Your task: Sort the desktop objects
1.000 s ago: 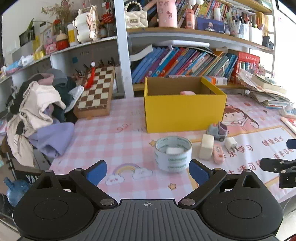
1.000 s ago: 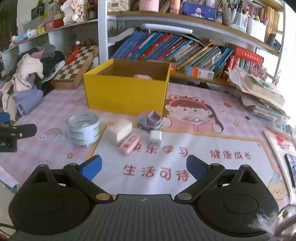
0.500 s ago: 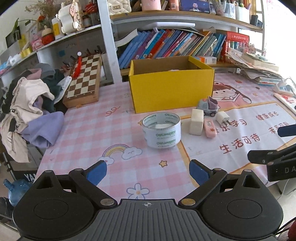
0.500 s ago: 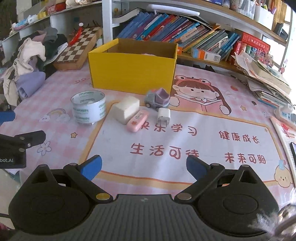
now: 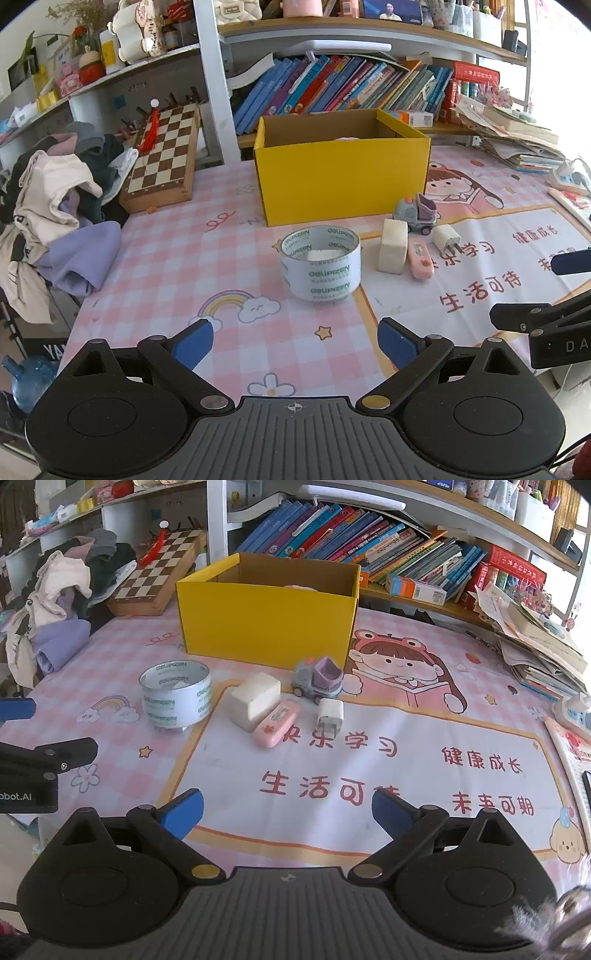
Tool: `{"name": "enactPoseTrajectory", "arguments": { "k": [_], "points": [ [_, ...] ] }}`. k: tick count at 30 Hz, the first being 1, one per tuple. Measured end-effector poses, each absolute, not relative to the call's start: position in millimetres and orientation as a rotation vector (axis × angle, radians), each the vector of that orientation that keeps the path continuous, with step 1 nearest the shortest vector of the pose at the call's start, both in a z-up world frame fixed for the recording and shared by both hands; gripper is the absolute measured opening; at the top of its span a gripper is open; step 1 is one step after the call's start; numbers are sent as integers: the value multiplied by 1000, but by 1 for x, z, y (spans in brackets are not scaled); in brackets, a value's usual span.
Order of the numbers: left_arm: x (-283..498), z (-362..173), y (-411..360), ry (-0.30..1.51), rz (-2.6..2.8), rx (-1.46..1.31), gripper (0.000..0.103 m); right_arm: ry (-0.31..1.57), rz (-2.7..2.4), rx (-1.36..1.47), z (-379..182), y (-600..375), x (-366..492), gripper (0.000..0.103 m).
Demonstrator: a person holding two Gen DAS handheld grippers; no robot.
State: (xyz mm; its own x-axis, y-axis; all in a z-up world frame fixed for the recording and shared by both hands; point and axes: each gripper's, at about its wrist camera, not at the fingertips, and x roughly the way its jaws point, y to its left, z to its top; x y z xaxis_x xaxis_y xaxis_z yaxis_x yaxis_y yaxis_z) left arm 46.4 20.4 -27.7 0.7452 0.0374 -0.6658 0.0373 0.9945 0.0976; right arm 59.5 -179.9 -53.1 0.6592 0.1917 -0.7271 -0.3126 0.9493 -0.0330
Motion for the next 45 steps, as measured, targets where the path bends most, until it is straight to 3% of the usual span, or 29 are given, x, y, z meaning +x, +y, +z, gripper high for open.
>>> {"name": "enactPoseTrajectory", "arguments": {
  "k": [23,30,45],
  "points": [
    [84,-41,17,774,-3,75,97,845,277,-172,-62,-184,103,95],
    [97,-44,16,779,16,56,97,857,287,-177,-63,-187,121,79],
    [131,-54,11,813,50,39,97,909,322,-193,-75,-191,165,70]
  ]
}}
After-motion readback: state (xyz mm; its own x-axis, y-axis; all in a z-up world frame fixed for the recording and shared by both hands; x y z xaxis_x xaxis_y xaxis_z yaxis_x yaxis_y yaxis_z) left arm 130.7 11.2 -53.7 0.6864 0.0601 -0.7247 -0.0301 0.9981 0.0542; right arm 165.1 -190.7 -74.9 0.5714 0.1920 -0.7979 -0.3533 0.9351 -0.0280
